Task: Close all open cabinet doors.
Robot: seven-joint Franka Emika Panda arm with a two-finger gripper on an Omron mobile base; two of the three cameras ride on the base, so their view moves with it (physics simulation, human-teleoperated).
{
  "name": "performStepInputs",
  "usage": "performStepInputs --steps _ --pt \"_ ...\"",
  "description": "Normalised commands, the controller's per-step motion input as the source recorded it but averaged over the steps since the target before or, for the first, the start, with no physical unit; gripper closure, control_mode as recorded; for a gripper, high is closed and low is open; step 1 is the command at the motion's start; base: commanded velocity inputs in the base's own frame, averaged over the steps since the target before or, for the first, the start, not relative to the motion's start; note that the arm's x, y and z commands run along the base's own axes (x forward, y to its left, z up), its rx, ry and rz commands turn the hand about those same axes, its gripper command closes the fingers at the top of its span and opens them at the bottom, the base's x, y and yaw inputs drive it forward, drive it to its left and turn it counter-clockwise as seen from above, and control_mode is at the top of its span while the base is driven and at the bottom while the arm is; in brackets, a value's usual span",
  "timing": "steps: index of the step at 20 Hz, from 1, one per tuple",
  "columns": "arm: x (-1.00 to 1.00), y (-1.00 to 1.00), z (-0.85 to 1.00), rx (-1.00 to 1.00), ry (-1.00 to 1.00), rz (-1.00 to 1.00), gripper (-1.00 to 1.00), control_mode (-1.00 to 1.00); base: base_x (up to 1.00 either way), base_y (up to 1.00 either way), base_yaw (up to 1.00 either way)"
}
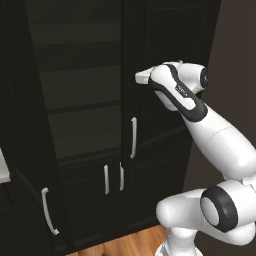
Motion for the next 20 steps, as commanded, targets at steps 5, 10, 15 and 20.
performStepInputs --steps 5,10,15,20 --pt "0.45 0.23 0.25 0.0 0.14 -0.04 -1.0 -1.0 0.0 0.0 0.0" --pt "0.42 0.28 0.16 0.0 0.13 -0.06 -1.0 -1.0 0.0 0.0 0.0" --pt "0.41 0.3 0.01 -0.02 0.06 -0.1 -1.0 -1.0 0.0 0.0 0.0" --pt "0.36 0.18 -0.04 -0.05 0.0 -0.1 -1.0 -1.0 0.0 0.0 0.0"
